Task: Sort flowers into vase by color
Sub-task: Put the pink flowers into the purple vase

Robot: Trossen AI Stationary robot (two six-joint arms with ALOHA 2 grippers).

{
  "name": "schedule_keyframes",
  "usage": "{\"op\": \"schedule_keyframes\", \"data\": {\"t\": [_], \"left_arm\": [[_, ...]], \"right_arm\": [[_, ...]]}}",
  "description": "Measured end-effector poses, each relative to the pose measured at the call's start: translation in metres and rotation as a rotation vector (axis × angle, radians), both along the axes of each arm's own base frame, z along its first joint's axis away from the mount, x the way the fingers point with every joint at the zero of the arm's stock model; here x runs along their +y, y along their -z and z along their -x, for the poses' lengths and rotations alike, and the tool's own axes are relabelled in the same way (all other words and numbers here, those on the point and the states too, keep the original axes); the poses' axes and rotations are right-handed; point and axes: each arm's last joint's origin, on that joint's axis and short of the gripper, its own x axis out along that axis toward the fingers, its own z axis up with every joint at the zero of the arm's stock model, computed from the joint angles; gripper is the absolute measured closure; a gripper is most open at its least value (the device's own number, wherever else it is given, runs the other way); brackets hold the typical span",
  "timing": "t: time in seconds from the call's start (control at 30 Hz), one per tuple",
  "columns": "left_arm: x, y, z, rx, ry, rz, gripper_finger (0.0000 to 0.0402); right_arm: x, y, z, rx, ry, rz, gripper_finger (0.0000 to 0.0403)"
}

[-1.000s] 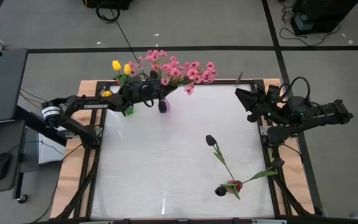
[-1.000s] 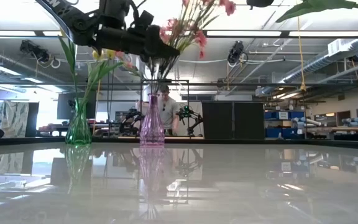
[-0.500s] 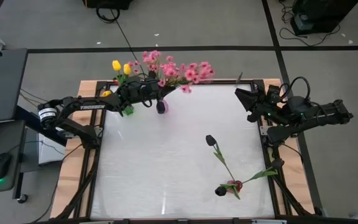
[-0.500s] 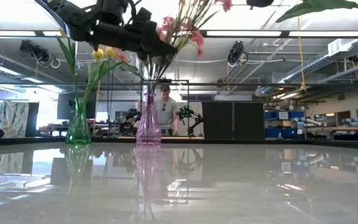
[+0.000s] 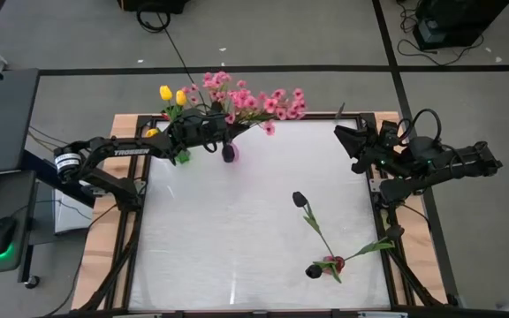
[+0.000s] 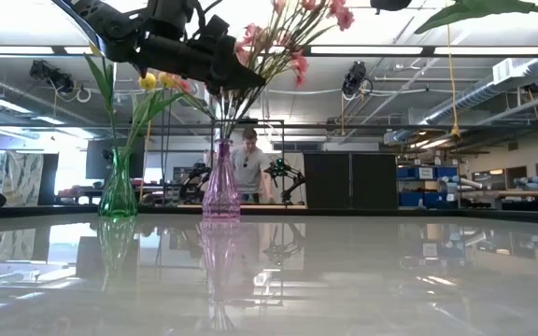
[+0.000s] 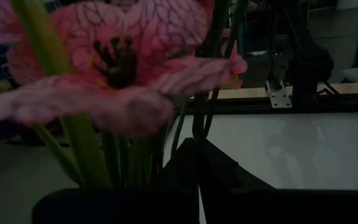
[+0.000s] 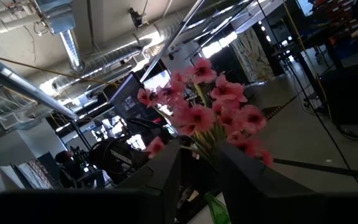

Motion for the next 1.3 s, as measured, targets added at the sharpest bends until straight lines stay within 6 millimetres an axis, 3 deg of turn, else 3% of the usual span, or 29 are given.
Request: {"op": "schedule_keyframes", "data": {"t": [0.93, 1.3], "left_arm": [[0.0, 0.002, 0.003, 0.039, -0.01, 0.014, 0.0393], [-0.004, -0.009, 0.012, 0.043, -0.011, -0.007, 0.0393]], "right_arm": [[0.0, 0.0, 0.0, 0.0, 0.0, 0.0, 0.0289], [0.0, 0.0, 0.0, 0.0, 0.0, 0.0, 0.0289]]}}
